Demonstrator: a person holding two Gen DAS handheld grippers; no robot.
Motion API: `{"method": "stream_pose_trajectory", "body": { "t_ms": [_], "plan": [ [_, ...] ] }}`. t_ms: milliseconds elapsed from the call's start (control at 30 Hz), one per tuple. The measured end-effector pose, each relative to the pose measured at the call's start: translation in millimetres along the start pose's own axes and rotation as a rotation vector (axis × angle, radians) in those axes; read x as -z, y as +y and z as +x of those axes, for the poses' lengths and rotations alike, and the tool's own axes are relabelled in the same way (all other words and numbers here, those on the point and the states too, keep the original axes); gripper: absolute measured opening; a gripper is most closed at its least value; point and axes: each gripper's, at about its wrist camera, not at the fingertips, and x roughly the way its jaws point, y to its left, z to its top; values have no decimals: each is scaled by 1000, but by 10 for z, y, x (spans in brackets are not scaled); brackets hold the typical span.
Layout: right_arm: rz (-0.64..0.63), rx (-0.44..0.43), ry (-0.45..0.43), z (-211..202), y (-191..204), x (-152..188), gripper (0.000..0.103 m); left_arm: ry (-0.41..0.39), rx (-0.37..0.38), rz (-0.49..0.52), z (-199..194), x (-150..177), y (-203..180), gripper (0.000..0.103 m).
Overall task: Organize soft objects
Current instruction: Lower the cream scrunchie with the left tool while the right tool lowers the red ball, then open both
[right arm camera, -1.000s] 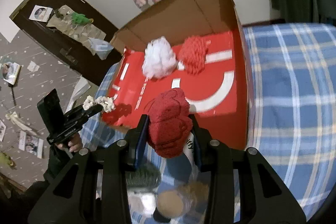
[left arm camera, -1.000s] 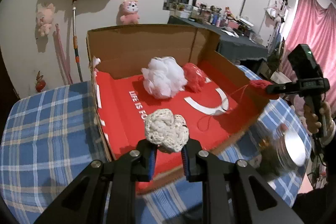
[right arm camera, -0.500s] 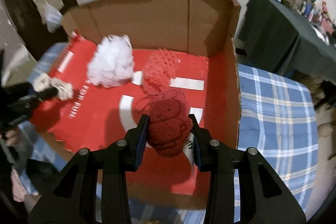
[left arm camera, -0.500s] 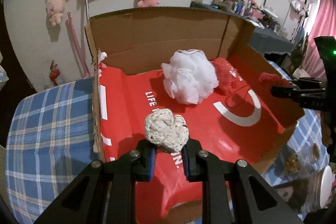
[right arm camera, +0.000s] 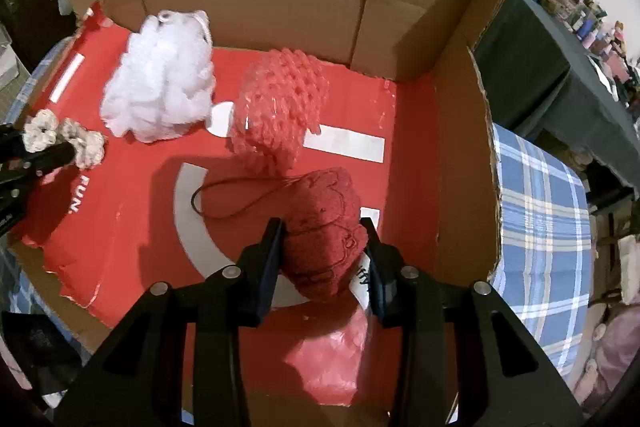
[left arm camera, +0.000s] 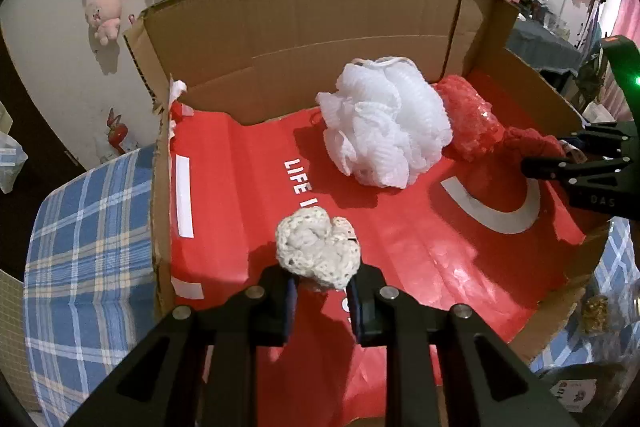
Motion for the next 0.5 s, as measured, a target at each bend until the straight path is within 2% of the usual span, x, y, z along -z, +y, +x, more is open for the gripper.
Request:
{"method": "stream_pose_trajectory", "body": {
  "t_ms": [200, 267, 400, 500],
  "plan": [
    [-21, -5, 25, 90, 2, -6, 37, 7, -5, 5, 11, 7, 14, 24],
    [-20, -7, 31, 107, -13, -5, 37, 7, -7, 7, 1, 8, 14, 30],
    [-31, -4, 38, 126, 10, -47, 39, 15, -12, 9, 19, -3, 14, 34],
    [-56, -10, 39, 131, 54, -27, 47, 17, -5, 16, 29, -2, 6, 43]
  ]
}}
